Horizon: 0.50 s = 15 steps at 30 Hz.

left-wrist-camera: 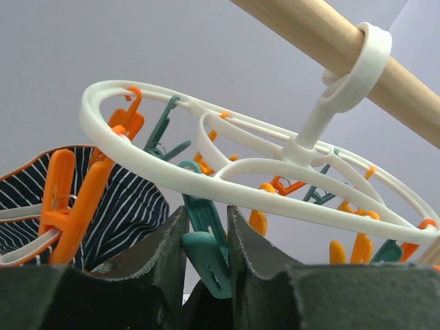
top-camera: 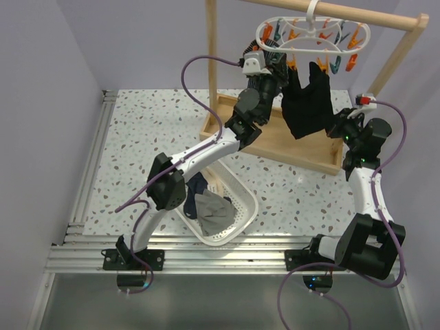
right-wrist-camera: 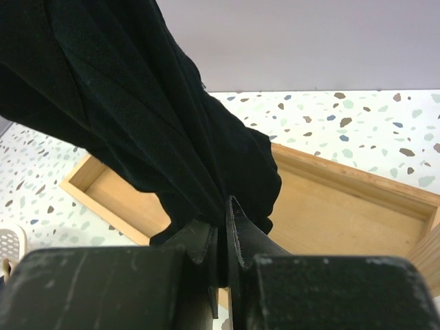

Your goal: Remove the underwear clipped to the hanger

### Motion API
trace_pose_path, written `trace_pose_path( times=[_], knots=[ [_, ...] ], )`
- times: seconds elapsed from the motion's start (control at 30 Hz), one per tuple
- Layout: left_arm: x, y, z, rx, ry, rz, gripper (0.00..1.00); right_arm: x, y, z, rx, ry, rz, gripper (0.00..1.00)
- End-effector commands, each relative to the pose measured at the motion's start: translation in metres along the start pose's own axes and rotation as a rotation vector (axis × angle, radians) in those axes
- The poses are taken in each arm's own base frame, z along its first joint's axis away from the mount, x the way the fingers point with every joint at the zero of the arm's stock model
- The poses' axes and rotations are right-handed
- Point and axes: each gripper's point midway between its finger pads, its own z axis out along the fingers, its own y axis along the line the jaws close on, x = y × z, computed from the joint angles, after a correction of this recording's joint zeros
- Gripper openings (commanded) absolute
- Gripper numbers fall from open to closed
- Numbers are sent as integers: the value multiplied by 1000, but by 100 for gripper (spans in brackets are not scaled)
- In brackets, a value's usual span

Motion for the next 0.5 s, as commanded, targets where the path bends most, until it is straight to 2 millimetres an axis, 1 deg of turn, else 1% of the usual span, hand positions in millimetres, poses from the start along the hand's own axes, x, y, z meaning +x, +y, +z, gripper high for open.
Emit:
trace_pose_path(
  times=[0.0, 0.07, 0.1, 0.13, 0.17, 0.2, 0.23, 0.3, 0.33, 0.4, 0.47],
  knots=[
    [-41, -17, 8, 38, -93, -54, 29, -2, 0, -1, -4, -8, 2, 0],
    [-42, -18, 8, 38, -93, -57, 28, -3, 1, -2, -6, -11, 2, 0],
    [-42, -18, 7, 40, -92, -58, 32, -3, 0, -2, -5, -11, -1, 0],
    [-44, -17, 7, 36, -94, -65, 46, -2, 0, -2, -5, -10, 0, 0],
    [-47, -18, 7, 35, -96, -70, 49, -3, 0, -2, -3, -10, 0, 0],
    [-44, -16, 5, 32, -89, -67, 52, -4, 1, -2, -5, -12, 0, 0],
    [-45, -16, 4, 28, -89, -74, 57, -3, 0, -2, -3, -11, 0, 0],
    [-45, -15, 1, 28, -81, -76, 59, -3, 0, -2, -4, -12, 1, 0],
    [-47, -15, 0, 25, -83, -80, 63, -3, 0, -2, -4, -12, 1, 0],
    [-48, -15, -3, 22, -75, -75, 65, -3, 0, -2, -2, -13, 1, 0],
    [-52, -15, -6, 16, -74, -71, 70, -4, 1, -2, -6, -14, -1, 0]
  ],
)
